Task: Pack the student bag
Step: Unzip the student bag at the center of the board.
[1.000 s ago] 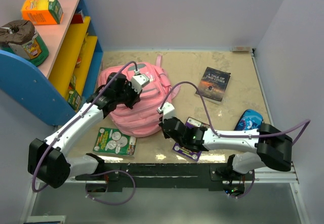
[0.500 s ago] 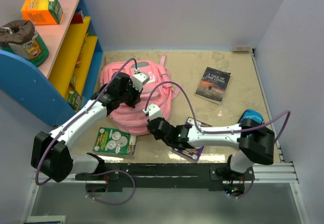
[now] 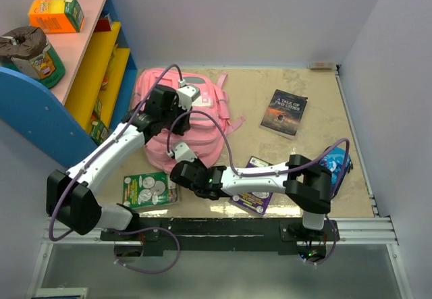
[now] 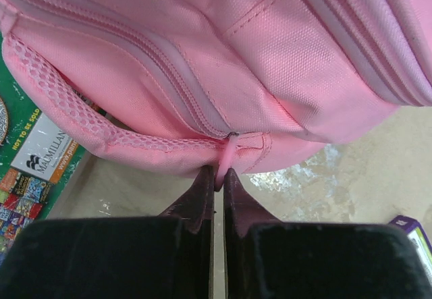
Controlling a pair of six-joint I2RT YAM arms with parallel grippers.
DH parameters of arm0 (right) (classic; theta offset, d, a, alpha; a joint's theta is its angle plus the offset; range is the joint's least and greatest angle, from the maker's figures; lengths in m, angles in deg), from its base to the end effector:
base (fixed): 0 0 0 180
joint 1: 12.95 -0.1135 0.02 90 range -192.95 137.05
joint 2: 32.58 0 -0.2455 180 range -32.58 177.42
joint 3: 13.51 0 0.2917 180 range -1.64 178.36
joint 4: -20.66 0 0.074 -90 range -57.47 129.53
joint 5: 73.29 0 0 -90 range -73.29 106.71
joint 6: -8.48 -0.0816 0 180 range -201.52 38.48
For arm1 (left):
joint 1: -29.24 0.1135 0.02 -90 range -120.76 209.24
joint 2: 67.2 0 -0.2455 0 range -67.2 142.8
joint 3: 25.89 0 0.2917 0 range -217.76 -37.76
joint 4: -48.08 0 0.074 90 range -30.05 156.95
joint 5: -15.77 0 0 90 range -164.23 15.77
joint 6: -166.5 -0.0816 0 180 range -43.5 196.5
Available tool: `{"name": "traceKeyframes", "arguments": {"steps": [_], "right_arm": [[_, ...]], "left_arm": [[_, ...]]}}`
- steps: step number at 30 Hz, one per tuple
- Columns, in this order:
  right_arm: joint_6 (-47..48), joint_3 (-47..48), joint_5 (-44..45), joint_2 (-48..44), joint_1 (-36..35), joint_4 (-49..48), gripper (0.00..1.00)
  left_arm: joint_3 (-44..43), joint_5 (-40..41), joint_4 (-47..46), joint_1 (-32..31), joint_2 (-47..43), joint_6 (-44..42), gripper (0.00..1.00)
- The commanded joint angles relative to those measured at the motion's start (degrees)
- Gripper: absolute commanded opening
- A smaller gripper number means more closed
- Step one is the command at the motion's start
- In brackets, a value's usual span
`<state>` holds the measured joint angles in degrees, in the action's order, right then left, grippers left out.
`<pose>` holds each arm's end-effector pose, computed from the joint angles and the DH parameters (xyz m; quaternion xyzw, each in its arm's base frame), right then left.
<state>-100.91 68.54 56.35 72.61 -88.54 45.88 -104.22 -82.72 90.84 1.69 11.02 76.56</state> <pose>0.1608 0.4166 0.1335 -0.3079 0.8324 0.0323 0.4596 0.3272 -0.1843 0.2496 0.2459 0.8801 -0.1614 0.3727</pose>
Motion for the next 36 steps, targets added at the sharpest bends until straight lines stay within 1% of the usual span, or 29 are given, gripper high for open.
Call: {"name": "traceKeyframes", "arguments": {"steps": [1,3,5,9,11,13,17,22,25,26,27,28,29,31,32,36], "right_arm": [[-1.77,2.17,1.49,-4.27,-3.77,-3.69,0.00],[-3.10,-1.95,5.87,-8.84,-3.60,-3.50,0.00],[-4.33,-5.46,7.73,-12.26,-2.29,-3.32,0.00],[-5.21,-7.86,5.37,-14.92,1.84,-3.58,0.00],[-5.47,-7.95,4.66,-14.92,3.25,-3.41,0.00],[-6.00,-7.25,4.40,-13.35,3.87,-1.22,0.00],[-8.45,-7.59,4.66,-10.36,5.80,1.33,0.00],[-8.81,-12.07,4.40,-11.67,8.26,-1.74,0.00],[-8.99,-13.83,4.48,-12.63,9.67,-2.71,0.00],[-8.99,-14.62,4.31,-13.51,9.67,-3.06,0.00],[-8.99,-15.06,4.05,-14.04,9.67,-3.84,0.00],[-8.99,-15.50,3.78,-14.48,9.67,-4.29,0.00],[-9.25,-16.20,3.43,-15.35,9.67,-4.64,0.00],[-9.60,-16.99,2.64,-15.97,9.67,-5.87,0.00],[-10.04,-17.95,2.55,-16.67,9.67,-6.31,0.00],[-11.01,-19.81,2.02,-17.30,9.67,-7.80,0.00]], "left_arm": [[-7.11,-5.32,-11.82,-0.58,-1.75,7.59,0.00],[-6.67,-5.04,-11.91,0.39,-1.75,8.99,0.00],[-5.80,-4.61,-12.26,0.92,-1.75,9.79,0.00],[-4.04,-5.22,-12.88,0.92,-1.84,10.23,0.00],[-2.81,-5.48,-13.05,0.74,-2.19,10.14,0.00],[-2.01,-5.66,-13.14,0.83,-2.63,10.14,0.00],[-1.13,-8.73,-13.23,0.83,-3.68,10.14,0.00],[-2.27,-10.58,-12.35,0.83,-4.30,8.56,0.00],[-2.36,-11.37,-12.09,0.83,-4.04,5.93,0.00],[-2.19,-11.37,-11.83,0.66,-3.95,3.49,0.04],[-2.10,-11.20,-11.47,0.48,-3.77,2.16,0.11],[-1.75,-11.11,-10.43,0.31,-3.08,0.32,0.21],[-1.75,-11.20,-9.63,0.30,-2.72,-1.97,0.35],[-1.31,-12.15,-7.36,0.30,-1.75,-4.17,0.44],[-0.79,-12.42,-7.25,0.30,-1.66,-4.45,0.50],[2.12,-13.74,-8.66,0.30,-3.33,-6.46,0.62]]}}
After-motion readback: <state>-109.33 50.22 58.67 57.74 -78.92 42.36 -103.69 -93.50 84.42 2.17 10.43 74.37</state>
